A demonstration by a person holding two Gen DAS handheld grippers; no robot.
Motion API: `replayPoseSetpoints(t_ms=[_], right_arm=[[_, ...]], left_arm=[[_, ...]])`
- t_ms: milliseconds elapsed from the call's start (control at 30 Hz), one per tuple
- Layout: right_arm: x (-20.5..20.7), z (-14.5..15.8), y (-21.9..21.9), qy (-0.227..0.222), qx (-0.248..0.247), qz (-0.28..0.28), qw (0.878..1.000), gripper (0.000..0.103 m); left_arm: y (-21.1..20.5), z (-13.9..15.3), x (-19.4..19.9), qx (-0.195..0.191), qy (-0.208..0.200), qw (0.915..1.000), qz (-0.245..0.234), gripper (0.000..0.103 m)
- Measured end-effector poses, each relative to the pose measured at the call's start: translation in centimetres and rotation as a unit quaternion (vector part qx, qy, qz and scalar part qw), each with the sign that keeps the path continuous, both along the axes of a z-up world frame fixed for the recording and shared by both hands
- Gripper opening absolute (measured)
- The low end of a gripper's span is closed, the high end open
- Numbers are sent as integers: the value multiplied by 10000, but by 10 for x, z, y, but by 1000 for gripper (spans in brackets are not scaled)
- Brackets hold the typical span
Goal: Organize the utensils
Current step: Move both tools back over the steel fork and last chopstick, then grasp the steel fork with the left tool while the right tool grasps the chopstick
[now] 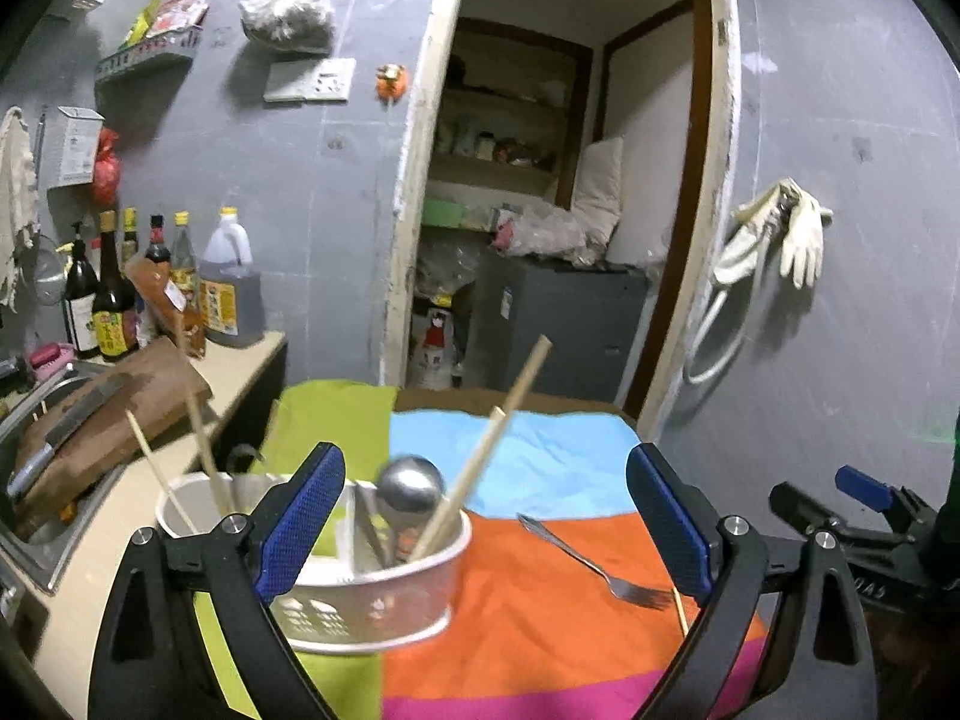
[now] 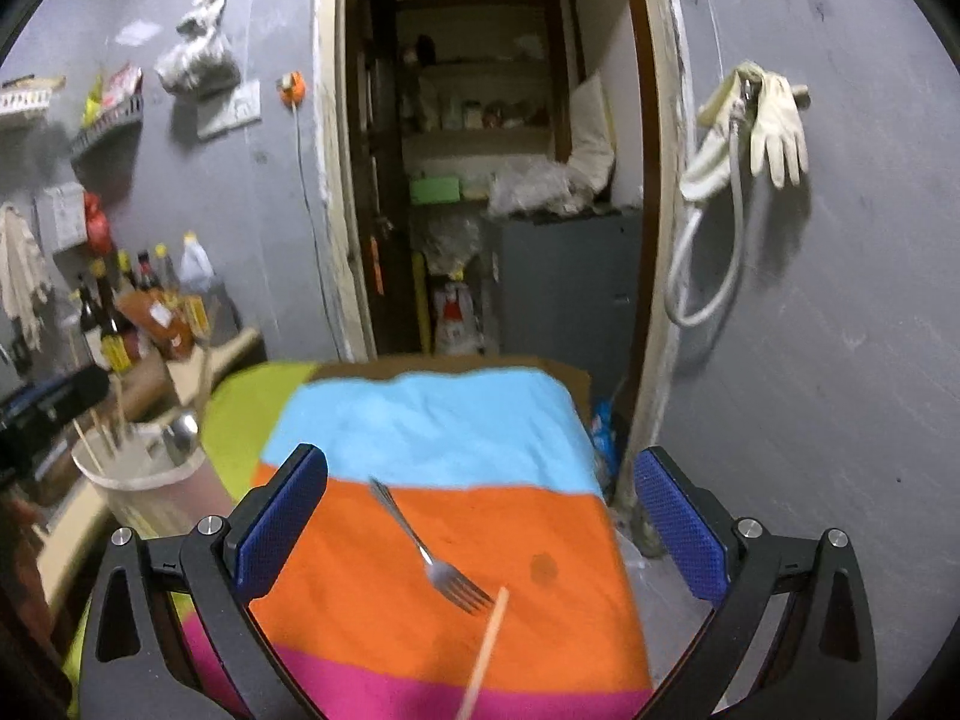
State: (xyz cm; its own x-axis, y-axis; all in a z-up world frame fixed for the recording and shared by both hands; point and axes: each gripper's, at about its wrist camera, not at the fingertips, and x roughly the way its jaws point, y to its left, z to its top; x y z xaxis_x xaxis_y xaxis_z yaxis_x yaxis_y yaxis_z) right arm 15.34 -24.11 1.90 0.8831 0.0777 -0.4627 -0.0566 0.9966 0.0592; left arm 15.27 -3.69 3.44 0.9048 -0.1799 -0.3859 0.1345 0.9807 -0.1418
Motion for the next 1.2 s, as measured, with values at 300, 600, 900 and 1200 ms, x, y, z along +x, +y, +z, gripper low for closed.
replayPoseSetpoints(t_ms=[300,600,900,1200], right_arm=[[5,-51,-23,912,-49,125,9957,103],[10,-108,-32,1945,213,485,9795,69],[10,-136,-20,2379,134,849,9675,47],[9,-133,-26,2419,-158,768,9671,11]], left_arm=[[-38,-36,8,238,487,9983,-213,92],[-65,-92,21,521,1383,9882,-412,92],[-86,-127,37,908,1843,9761,-713,92],[-112,-146,56,1291,1871,9656,-1260,91]])
